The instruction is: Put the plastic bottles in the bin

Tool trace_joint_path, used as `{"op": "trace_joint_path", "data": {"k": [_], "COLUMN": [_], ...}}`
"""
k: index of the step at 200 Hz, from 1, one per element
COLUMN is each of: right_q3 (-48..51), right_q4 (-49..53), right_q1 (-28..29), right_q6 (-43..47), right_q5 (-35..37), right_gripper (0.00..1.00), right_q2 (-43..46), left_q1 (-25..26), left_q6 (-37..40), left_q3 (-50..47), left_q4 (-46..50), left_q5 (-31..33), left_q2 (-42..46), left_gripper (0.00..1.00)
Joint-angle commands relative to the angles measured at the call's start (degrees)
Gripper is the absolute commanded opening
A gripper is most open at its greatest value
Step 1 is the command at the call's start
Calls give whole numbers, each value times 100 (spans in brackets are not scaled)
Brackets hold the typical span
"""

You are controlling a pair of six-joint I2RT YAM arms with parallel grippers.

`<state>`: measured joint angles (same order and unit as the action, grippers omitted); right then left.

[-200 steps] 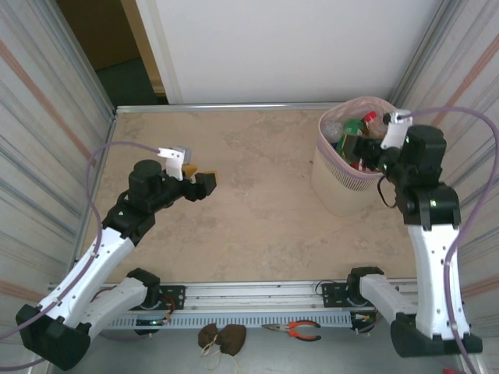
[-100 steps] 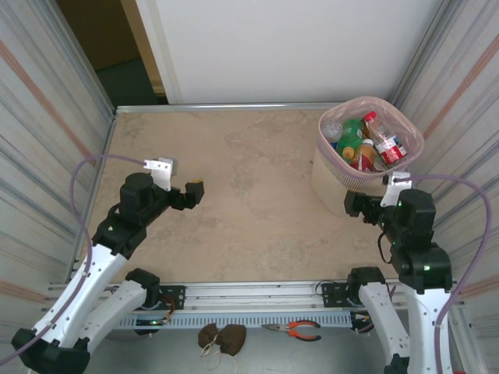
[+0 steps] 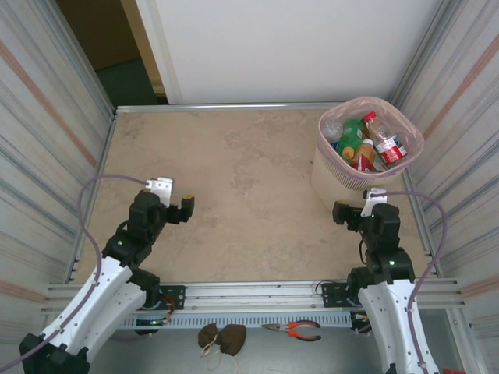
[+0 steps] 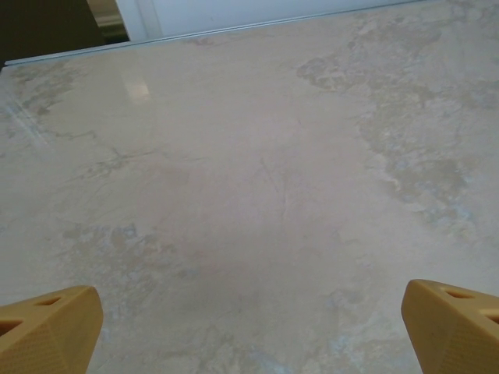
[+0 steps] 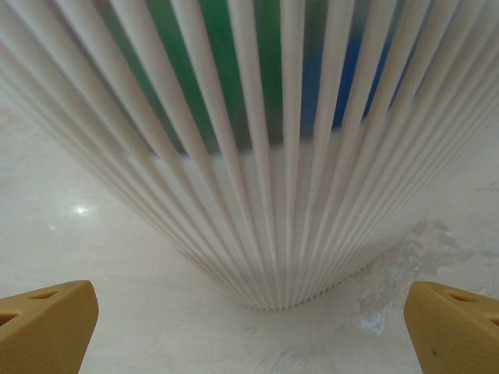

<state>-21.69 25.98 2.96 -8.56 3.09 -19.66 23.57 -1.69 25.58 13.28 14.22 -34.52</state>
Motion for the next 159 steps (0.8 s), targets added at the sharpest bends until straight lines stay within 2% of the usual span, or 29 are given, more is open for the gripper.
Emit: {"op": "trace_joint_path", "data": {"k": [1, 31, 52, 88, 103, 128, 147, 159], "right_q3": [483, 1055, 1340, 1404, 1332, 1120, 906, 732], "right_q4": [-1471, -2751, -3837, -5248, -5798, -6575, -7116, -7327], "right_q1": [-20, -20, -65, -384, -537, -739, -796, -846], "right_q6": [-45, 213, 407, 506, 493, 387, 326, 168], "right_q5": [222, 554, 624, 315, 111, -120, -210, -272], "right_gripper": [99, 99, 99, 99, 99, 99, 99, 99], "right_q2": [-61, -643, -1151, -2531, -3163, -4234, -4949, -5334], "left_q1": [-46, -52, -231, -1195, -1537, -1829, -1871, -1987], "left_q6": [382, 774, 927, 677, 661, 836, 1014, 786], "left_q3": [-297, -706, -988, -1358, -1236, -1021, -826, -564], "left_q4": [-606, -1266, -2012, -3610, -4093, -5024, -5684, -5518], "left_q5": [514, 927, 915, -139, -552, -989, -1107, -1241], "left_q2": [78, -90, -445, -1592, -2148, -3159, -3836, -4114], "left_gripper": [99, 99, 99, 99, 99, 99, 99, 99]}}
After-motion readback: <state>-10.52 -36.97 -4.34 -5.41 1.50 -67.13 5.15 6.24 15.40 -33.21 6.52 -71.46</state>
